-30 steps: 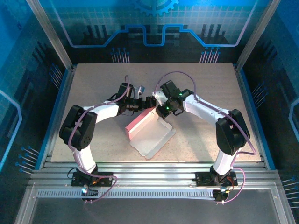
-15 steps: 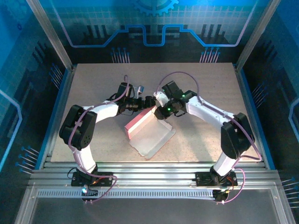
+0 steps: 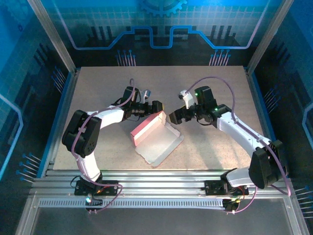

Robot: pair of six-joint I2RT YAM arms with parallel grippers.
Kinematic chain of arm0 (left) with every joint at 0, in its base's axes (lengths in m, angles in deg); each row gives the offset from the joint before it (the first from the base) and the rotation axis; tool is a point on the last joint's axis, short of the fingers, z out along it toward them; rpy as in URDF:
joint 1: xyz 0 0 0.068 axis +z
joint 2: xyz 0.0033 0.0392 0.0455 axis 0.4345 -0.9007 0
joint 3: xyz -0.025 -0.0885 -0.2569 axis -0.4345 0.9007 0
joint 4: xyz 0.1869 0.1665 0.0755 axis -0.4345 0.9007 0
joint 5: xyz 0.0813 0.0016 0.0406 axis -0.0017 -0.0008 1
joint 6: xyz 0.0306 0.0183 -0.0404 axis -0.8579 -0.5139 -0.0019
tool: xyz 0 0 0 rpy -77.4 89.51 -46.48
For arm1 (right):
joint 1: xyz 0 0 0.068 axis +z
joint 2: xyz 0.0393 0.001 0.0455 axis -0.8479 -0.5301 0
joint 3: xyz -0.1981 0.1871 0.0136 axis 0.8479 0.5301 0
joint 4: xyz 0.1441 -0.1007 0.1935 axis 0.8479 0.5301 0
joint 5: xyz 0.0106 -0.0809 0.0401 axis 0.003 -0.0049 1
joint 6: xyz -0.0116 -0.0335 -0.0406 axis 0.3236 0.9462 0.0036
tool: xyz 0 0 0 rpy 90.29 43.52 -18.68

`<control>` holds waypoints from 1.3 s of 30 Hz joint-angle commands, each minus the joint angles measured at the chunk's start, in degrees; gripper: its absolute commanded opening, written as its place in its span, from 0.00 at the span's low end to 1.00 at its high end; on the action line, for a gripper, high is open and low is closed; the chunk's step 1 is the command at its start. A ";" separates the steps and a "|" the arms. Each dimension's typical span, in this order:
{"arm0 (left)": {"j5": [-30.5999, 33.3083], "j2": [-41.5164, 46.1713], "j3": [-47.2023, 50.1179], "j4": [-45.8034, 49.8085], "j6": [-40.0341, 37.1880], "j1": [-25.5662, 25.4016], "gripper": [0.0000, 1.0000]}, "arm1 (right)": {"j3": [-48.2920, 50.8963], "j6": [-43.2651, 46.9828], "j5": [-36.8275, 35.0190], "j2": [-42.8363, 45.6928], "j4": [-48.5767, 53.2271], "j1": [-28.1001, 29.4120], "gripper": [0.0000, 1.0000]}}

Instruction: Fold the paper box

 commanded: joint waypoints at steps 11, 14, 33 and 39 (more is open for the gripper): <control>-0.24 -0.78 0.11 1.07 -0.75 0.50 0.99 | 5.38 0.61 5.91 -10.62 -17.36 -3.04 0.54; -0.20 -0.66 -0.08 1.37 -0.86 0.50 0.99 | 6.68 0.06 6.70 -11.89 -20.57 -2.56 0.50; -1.93 -1.63 -0.68 2.28 -1.52 0.54 0.99 | 5.91 0.16 3.62 -16.73 -26.25 4.88 0.39; -3.53 -2.31 -1.71 3.82 -2.56 0.54 0.99 | 5.13 0.63 0.28 -17.81 -27.87 6.47 0.39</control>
